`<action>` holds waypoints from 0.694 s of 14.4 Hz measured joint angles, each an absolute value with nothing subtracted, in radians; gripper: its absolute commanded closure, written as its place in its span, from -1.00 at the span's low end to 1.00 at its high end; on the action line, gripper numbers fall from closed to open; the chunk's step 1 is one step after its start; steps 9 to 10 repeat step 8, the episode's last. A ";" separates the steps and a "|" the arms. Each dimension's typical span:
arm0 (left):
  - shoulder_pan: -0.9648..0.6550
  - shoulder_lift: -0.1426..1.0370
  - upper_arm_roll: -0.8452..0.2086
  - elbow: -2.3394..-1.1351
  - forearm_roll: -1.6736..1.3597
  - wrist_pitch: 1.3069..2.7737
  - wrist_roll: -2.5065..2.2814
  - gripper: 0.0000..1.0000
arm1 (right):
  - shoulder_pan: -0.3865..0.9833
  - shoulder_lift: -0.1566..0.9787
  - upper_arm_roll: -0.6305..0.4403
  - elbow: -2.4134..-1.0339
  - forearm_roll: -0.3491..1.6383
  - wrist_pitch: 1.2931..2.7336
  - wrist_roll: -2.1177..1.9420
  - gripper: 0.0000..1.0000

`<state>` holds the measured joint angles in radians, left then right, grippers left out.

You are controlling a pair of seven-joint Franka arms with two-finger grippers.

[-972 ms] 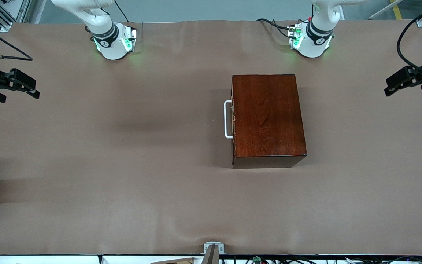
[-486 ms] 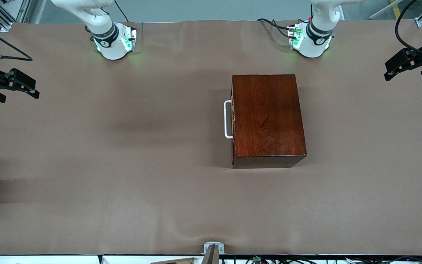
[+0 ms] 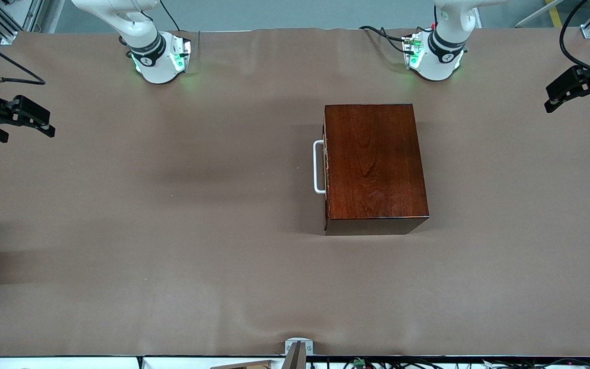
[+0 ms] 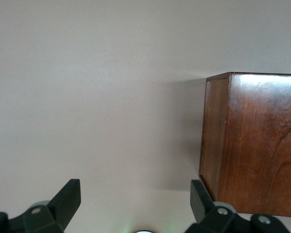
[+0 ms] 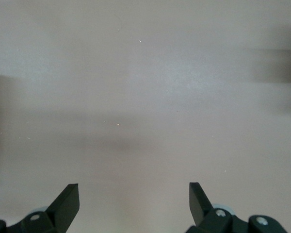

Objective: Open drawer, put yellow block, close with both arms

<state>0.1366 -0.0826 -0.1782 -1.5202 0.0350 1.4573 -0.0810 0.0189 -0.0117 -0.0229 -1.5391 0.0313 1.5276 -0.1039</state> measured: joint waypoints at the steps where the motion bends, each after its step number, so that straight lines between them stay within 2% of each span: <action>1: 0.137 -0.083 -0.178 -1.520 0.035 1.457 -0.081 -1.00 | 0.019 -0.012 -0.023 -1.539 0.031 1.527 -0.104 -1.00; 10: 0.137 -0.081 -0.178 -1.522 0.035 1.448 -0.081 -1.00 | 0.019 -0.012 -0.023 -1.539 0.031 1.527 -0.104 -1.00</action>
